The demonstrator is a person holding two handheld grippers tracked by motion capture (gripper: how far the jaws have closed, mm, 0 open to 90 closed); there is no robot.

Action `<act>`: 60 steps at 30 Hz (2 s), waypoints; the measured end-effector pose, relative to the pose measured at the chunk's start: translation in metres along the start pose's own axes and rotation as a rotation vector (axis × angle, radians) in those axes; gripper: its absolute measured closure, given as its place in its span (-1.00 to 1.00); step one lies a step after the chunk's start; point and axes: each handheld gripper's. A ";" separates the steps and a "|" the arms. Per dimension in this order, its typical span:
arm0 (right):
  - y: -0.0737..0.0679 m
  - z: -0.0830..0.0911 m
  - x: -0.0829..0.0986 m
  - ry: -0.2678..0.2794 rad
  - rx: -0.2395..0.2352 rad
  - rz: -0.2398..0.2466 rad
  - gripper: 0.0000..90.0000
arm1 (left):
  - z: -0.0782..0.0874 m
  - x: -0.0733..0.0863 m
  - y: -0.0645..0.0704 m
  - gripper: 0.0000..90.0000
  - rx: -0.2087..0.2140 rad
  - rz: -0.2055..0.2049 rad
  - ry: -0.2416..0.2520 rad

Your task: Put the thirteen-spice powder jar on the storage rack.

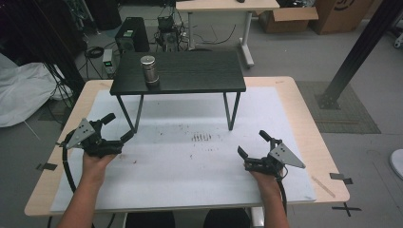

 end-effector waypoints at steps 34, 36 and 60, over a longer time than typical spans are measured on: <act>0.000 -0.001 0.000 -0.005 0.000 -0.002 -1.00 | -0.002 0.045 0.006 -0.99 -0.022 -0.014 -0.008; 0.000 -0.001 0.000 -0.006 0.000 -0.001 -1.00 | -0.002 0.045 0.007 -0.99 -0.025 -0.014 -0.005; 0.000 -0.001 0.000 -0.007 -0.001 0.003 -1.00 | 0.000 0.048 0.011 -0.99 -0.066 -0.047 0.018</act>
Point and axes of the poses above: each handheld gripper's, and its own axes: z roughly backward along the jaws, x roughly out of its underside, y roughly to its right, and after that the axes turned 9 degrees about z, right-handed
